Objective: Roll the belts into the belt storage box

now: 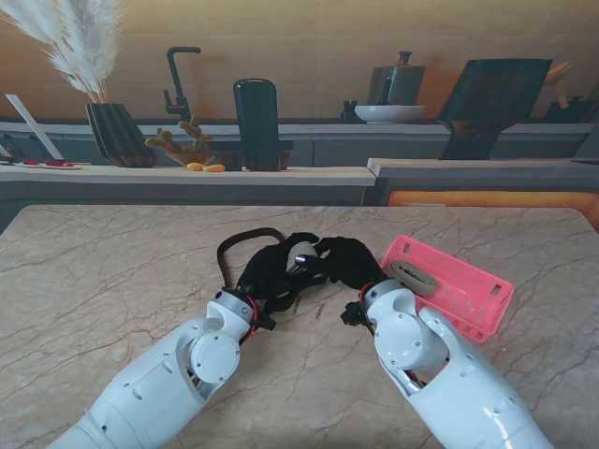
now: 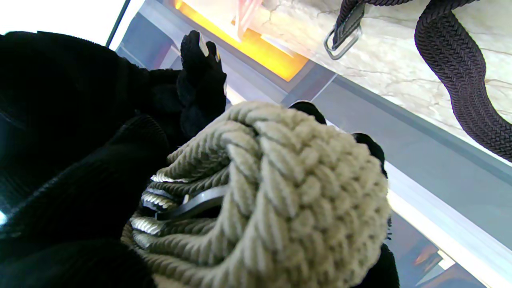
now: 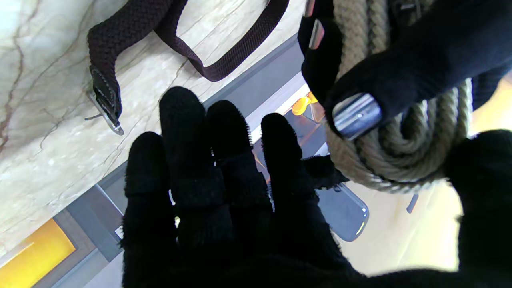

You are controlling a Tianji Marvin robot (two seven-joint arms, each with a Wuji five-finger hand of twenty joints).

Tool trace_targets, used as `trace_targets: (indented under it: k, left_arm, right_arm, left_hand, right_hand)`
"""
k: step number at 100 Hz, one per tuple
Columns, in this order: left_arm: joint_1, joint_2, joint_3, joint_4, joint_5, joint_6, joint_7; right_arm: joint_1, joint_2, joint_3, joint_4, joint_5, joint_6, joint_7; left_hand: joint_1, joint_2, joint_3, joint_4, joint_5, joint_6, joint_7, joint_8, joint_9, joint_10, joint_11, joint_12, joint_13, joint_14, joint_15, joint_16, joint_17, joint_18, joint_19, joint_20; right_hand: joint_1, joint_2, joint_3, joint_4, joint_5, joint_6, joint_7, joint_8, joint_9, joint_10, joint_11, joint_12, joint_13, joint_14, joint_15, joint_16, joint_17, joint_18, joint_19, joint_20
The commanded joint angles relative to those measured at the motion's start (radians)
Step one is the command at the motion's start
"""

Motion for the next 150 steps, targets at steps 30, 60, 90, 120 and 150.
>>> trace_targets:
  k: [30, 60, 90, 120, 150]
  left_arm:
    - [-0.013, -0.005, 0.026, 0.008, 0.029, 0.011, 0.005]
    - [0.016, -0.022, 0.001, -0.013, -0.062, -0.017, 0.003]
    - [0.046, -0.034, -0.029, -0.030, -0.208, -0.072, -0.054]
    - [0.071, -0.023, -0.061, -0.059, -0.385, -0.063, -0.181]
    - [0.117, -0.012, -0.104, -0.141, -0.677, 0.083, -0.353]
  right_arm:
    - [0.041, -0.030, -0.043, 0.010, 0.110, 0.069, 0.048]
    - [0.013, -0.035, -0.003, -0.028, 0.269, 0.127, 0.097]
    - [-0.018, -0.059, 0.048, -0.033, 0.317, 0.138, 0.011]
    - [-0.060, -0.059, 0.109, -0.062, 0.297, 0.074, -0.042]
    - [-0.074, -0.029, 0.151, -0.050, 0.251, -0.068, 0.019]
  left_hand:
    - [0.007, -0.025, 0.063, 0.036, -0.038, 0.002, -0.037, -0.006, 0.059, -0.119, 0.170, 0.061, 0.086, -0.034, 0.112, 0.049, -0.002, 0.007, 0.010, -0.005]
    - [-0.006, -0.029, 0.060, 0.033, -0.035, -0.010, -0.028, -0.003, 0.047, -0.139, 0.160, 0.057, 0.069, -0.043, 0.091, 0.043, -0.012, -0.006, -0.011, -0.013]
    - [-0.076, -0.055, 0.056, 0.015, -0.039, -0.064, -0.069, -0.027, -0.129, -0.097, -0.142, -0.041, -0.100, -0.005, -0.120, 0.028, -0.150, -0.019, -0.190, -0.028]
    - [-0.135, 0.067, -0.187, 0.024, 0.067, -0.099, -0.090, 0.033, -0.339, 0.030, -0.589, -0.291, -0.373, 0.051, -0.501, -0.023, -0.374, 0.062, -0.448, 0.008]
    - [0.040, 0.260, -0.532, 0.058, 0.168, -0.039, -0.134, 0.076, -0.295, 0.116, -0.647, -0.336, -0.397, 0.127, -0.509, -0.040, -0.424, 0.096, -0.454, 0.046]
  right_hand:
    - [0.169, -0.041, -0.027, 0.048, 0.075, 0.004, 0.051, 0.017, 0.106, -0.002, 0.052, -0.048, 0.078, -0.019, 0.024, -0.026, 0.002, 0.020, 0.059, -0.065]
    - [0.566, -0.020, 0.213, -0.093, -0.033, -0.168, 0.419, -0.280, 0.127, -0.074, 0.006, -0.044, 0.035, -0.065, -0.018, -0.020, -0.023, -0.023, 0.026, -0.060]
    - [0.633, 0.015, 0.210, -0.091, -0.021, -0.309, 0.488, -0.228, 0.108, -0.113, -0.002, -0.031, 0.011, -0.099, -0.008, -0.016, -0.028, -0.064, 0.029, -0.054]
    - [0.633, 0.018, 0.215, -0.094, -0.023, -0.330, 0.493, -0.200, 0.106, -0.114, 0.018, -0.017, 0.013, -0.114, 0.026, -0.003, -0.021, -0.083, 0.045, -0.048]
    - [0.627, 0.024, 0.202, -0.095, -0.031, -0.381, 0.495, -0.182, 0.098, -0.143, 0.022, -0.012, 0.007, -0.149, 0.030, 0.002, -0.004, -0.114, 0.050, -0.045]
